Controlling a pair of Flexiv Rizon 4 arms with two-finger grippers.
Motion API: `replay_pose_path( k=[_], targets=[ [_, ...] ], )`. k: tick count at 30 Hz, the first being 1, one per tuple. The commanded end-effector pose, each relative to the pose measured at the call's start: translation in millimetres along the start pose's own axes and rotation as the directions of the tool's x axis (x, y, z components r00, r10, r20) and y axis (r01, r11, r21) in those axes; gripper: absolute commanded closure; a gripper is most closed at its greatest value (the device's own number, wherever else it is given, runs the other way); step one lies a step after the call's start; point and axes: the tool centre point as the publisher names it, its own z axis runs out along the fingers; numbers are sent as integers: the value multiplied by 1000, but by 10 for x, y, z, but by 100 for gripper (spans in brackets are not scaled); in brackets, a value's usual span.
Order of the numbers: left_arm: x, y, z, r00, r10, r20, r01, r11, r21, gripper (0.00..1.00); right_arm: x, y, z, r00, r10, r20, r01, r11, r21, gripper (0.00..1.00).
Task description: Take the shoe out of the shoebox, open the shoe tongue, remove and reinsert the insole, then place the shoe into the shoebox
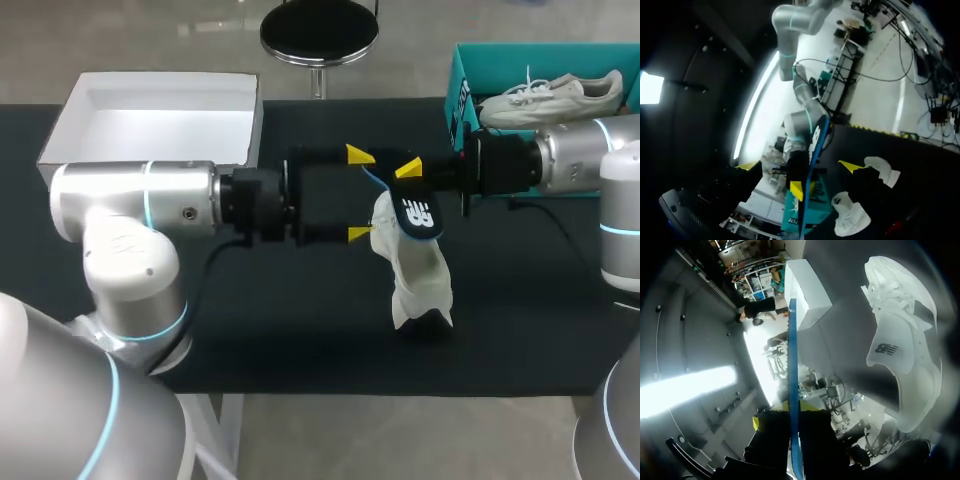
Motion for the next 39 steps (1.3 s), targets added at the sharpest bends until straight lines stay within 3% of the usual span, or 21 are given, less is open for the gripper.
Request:
replay_pose_path(
  k=[1, 14, 19, 21, 22, 26, 29, 31, 37, 39],
  targets=[
    [5, 126, 453, 1000, 12, 3, -12, 1000, 0, 0, -5, 7, 13, 1000, 0, 1, 0, 1000, 0, 100],
    [114, 286, 750, 999, 29, -14, -29, 998, -47, 0, -5, 7, 13, 1000, 0, 1, 0, 1000, 0, 100],
    [75, 410, 756, 1000, 20, 2, -20, 997, -78, 2, -5, 7, 13, 1000, 0, 1, 0, 1000, 0, 100],
    [63, 451, 745, 1000, 19, 3, -19, 996, -82, 35, -5, 7, 13, 1000, 0, 1, 0, 1000, 0, 100],
    [61, 470, 742, 1000, 20, 2, -19, 996, -87, 47, -5, 7, 13, 1000, 0, 1, 0, 1000, 0, 100],
    [54, 526, 743, 1000, 19, 6, -18, 995, -97, 63, -5, 7, 13, 1000, 0, 1, 0, 1000, 0, 100],
    [57, 529, 743, 1000, 19, 6, -18, 995, -97, 66, -5, 7, 13, 1000, 0, 1, 0, 1000, 0, 100],
    [69, 518, 738, 1000, 15, 5, -15, 995, -94, 63, -5, 7, 13, 1000, 0, 1, 0, 1000, 0, 100],
    [98, 489, 733, 1000, 19, -3, -19, 996, -87, 37, -5, 7, 13, 1000, 0, 1, 0, 1000, 0, 100],
    [97, 488, 734, 1000, 21, -3, -21, 996, -87, 45, -5, 7, 13, 1000, 0, 1, 0, 1000, 0, 100]
  ],
)
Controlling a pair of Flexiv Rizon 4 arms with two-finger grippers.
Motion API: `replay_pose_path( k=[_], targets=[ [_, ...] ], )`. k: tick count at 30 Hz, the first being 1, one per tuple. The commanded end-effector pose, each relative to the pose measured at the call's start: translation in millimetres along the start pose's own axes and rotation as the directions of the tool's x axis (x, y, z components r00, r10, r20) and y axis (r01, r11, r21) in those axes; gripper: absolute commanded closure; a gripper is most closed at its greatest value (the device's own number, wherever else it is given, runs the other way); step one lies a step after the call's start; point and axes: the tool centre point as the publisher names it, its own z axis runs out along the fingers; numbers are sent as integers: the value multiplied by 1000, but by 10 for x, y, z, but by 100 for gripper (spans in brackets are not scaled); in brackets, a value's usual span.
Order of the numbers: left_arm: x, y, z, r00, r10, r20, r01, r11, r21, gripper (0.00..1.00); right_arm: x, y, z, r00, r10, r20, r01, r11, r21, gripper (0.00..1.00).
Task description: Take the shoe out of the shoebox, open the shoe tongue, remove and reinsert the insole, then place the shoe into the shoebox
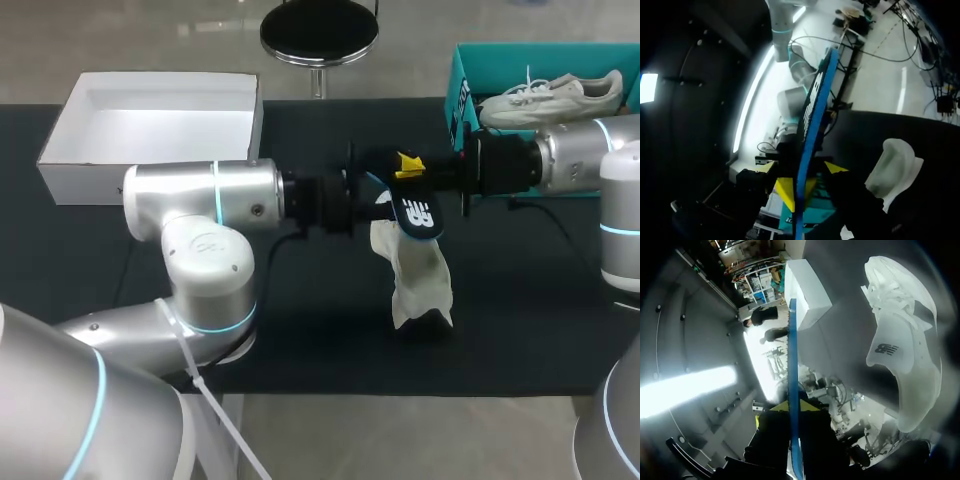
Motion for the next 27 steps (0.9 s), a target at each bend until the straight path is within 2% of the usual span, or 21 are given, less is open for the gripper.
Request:
replay_pose_path(
  k=[1, 3, 8, 15, 21, 23, 24, 27],
  targets=[
    [-7, -7, 24, 1000, 3, -3, -3, 1000, -6, 50, -5, 7, 12, 1000, 0, 1, 0, 1000, 0, 100],
    [-14, 2, 25, 1000, 2, -2, -2, 1000, -9, 53, -5, 7, 12, 1000, 0, 1, 0, 1000, 0, 100],
    [2, 38, -18, 1000, -3, -1, 3, 1000, -26, 75, -5, 7, 12, 1000, 0, 1, 0, 1000, 0, 100],
    [44, 55, -79, 1000, -6, -7, 6, 999, -38, 80, -5, 7, 12, 1000, 0, 1, 0, 1000, 0, 100],
    [69, 51, -124, 1000, -5, -14, 4, 999, -45, 78, -5, 7, 12, 1000, 0, 1, 0, 1000, 0, 100],
    [65, 54, -129, 1000, -2, -16, 2, 999, -47, 85, -5, 7, 12, 1000, 0, 1, 0, 1000, 0, 100],
    [57, 56, -130, 1000, 1, -15, -1, 999, -52, 97, -5, 7, 12, 1000, 0, 1, 0, 1000, 0, 100],
    [35, 60, -117, 1000, 2, -12, -2, 998, -58, 100, -5, 7, 12, 1000, 0, 1, 0, 1000, 0, 100]
  ],
)
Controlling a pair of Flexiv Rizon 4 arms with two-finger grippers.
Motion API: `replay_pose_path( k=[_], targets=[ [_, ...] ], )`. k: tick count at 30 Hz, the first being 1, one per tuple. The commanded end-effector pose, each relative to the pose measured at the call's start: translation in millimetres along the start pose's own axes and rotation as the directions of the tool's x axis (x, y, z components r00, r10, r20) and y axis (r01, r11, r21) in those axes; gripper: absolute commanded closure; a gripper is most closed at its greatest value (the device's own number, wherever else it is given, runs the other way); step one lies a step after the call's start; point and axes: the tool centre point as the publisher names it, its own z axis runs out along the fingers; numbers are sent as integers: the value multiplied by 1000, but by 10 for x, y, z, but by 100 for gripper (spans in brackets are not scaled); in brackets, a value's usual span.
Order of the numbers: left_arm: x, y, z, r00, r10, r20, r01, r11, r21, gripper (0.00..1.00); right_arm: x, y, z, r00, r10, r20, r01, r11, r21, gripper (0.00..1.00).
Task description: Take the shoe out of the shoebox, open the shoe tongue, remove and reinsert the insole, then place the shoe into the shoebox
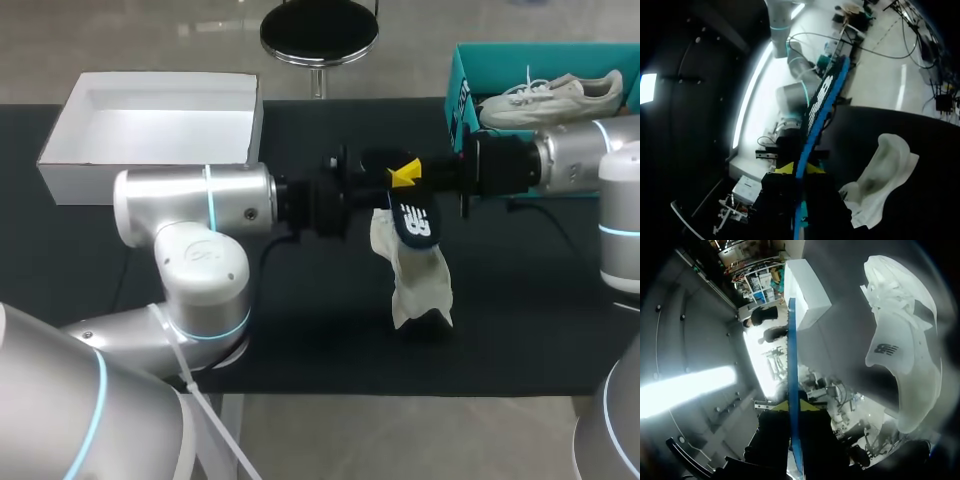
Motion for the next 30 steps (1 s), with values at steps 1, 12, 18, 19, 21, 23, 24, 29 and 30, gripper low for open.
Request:
replay_pose_path(
  k=[1, 12, 18, 19, 21, 23, 24, 29, 30],
  targets=[
    [-10, -5, 9, 1000, 0, -3, 0, 1000, -12, 100, 17, 3, 0, 1000, 0, -1, 0, 1000, 0, 100],
    [-66, -86, -12, 1000, 13, 8, -13, 1000, 0, 100, 17, 3, 0, 1000, 0, -1, 0, 1000, 0, 100],
    [-58, -100, -34, 1000, 18, 6, -18, 1000, 5, 100, 17, 3, 0, 1000, 0, -1, 0, 1000, 0, 100],
    [-56, -102, -38, 1000, 19, 5, -19, 1000, 4, 100, 17, 3, 0, 1000, 0, -1, 0, 1000, 0, 61],
    [-56, -105, -47, 1000, 18, 6, -18, 1000, 5, 100, 17, 3, 0, 1000, 0, -1, 0, 1000, 0, 0],
    [-58, -108, -56, 1000, 16, 6, -16, 1000, 6, 100, 17, 3, 0, 1000, 0, -1, 0, 1000, 0, 0],
    [-61, -109, -61, 1000, 14, 6, -14, 1000, 6, 100, 17, 3, 0, 1000, 0, -1, 0, 1000, 0, 0],
    [-89, -144, -96, 1000, 10, 6, -10, 1000, 13, 100, -97, -37, -124, 998, 56, -8, -57, 992, -108, 0],
    [-96, -152, -108, 1000, 6, 5, -6, 1000, 16, 100, -139, -53, -165, 998, 65, -16, -66, 989, -134, 0]
  ],
)
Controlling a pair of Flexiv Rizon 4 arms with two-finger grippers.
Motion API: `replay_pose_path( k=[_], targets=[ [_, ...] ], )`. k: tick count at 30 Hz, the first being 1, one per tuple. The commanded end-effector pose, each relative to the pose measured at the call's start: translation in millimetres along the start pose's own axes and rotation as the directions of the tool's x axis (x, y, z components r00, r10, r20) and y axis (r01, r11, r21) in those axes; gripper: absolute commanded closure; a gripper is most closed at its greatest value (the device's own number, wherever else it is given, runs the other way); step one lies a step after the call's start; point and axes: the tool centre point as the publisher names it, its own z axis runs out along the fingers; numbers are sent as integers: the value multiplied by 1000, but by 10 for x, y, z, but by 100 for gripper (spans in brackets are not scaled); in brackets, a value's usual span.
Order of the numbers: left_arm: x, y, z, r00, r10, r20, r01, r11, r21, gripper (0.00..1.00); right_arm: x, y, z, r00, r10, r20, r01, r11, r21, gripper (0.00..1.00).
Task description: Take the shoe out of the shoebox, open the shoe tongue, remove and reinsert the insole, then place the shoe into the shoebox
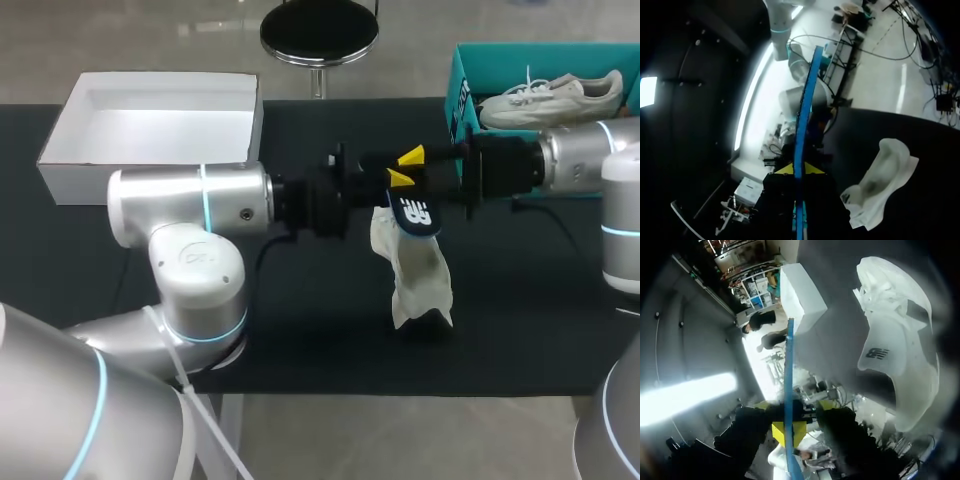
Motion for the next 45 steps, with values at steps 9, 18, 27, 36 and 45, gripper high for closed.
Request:
replay_pose_path(
  k=[9, 18, 27, 36, 45],
  targets=[
    [-121, -135, -277, 998, -43, -39, 43, 999, 15, 100, -307, -346, -612, 998, 42, 45, -24, 940, -341, 0],
    [-323, -360, -641, 983, -165, -86, 168, 985, 35, 100, -316, -801, -1209, 942, -64, 331, 215, 869, -445, 0],
    [-506, -481, -809, 975, -188, -118, 194, 980, 39, 100, -253, -1106, -1586, 927, -113, 357, 263, 875, -406, 0],
    [-696, -571, -950, 955, -248, -163, 257, 966, 34, 100, -253, -1106, -1586, 927, -113, 357, 263, 875, -406, 0],
    [-825, -631, -1153, 940, -266, -213, 280, 959, 39, 100, -119, -1330, -1827, 824, -169, 540, 395, 856, -334, 0]
  ],
)
